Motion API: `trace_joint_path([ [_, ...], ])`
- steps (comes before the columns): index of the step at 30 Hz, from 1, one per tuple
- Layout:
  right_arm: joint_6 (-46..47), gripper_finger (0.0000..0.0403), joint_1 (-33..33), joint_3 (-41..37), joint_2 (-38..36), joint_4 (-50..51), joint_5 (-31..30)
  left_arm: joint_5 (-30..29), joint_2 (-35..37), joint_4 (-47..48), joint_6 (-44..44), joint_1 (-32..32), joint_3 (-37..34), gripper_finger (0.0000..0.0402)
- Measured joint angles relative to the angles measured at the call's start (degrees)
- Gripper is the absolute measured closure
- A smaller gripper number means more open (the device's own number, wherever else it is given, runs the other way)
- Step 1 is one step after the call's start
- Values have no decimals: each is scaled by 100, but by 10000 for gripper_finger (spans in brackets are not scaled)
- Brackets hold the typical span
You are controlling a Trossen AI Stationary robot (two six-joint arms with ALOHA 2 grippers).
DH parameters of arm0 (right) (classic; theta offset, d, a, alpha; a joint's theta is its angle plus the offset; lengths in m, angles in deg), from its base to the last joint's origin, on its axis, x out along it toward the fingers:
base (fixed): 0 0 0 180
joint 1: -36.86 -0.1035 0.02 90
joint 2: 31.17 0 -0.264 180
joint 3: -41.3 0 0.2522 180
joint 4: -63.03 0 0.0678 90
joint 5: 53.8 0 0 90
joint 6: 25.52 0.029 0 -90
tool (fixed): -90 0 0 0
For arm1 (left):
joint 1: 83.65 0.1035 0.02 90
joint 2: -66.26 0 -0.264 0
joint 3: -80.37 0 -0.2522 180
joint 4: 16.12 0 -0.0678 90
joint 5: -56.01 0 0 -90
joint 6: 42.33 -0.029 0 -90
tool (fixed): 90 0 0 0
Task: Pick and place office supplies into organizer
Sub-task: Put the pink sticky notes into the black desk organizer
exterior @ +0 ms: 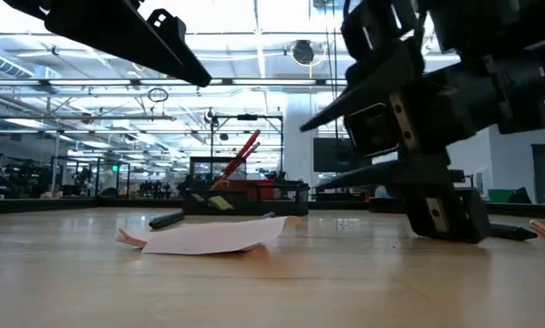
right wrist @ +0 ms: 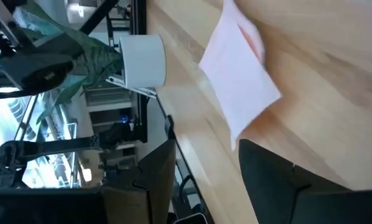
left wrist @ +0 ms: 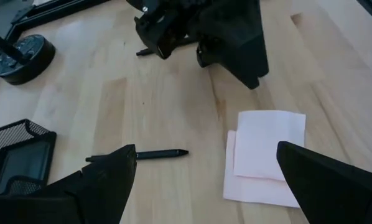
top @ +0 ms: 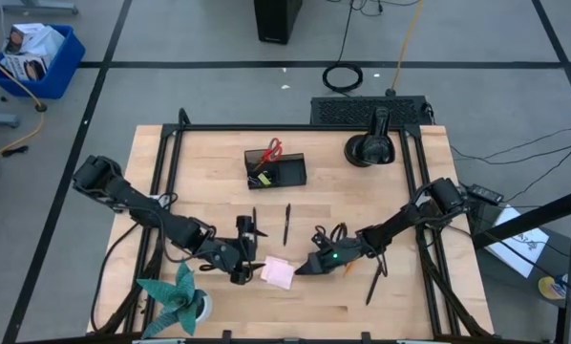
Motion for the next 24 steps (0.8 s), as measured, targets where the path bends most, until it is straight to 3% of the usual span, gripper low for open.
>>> trace_joint_path([
  [6, -484, 236, 65, 436, 205, 336, 40, -1, 0, 48, -27, 0, 0, 11],
  [14, -2591, 236, 111, 430, 82, 375, 92, -2, -2, 45, -56, -37, 0, 11],
  [19, -4429, 236, -14, 420, 79, 397, 684, -4, -2, 45, -68, 41, 0, 11],
  [24, -6146, 236, -243, 420, 43, 953, 626, -7, -2, 7, 24, 140, 0, 11],
])
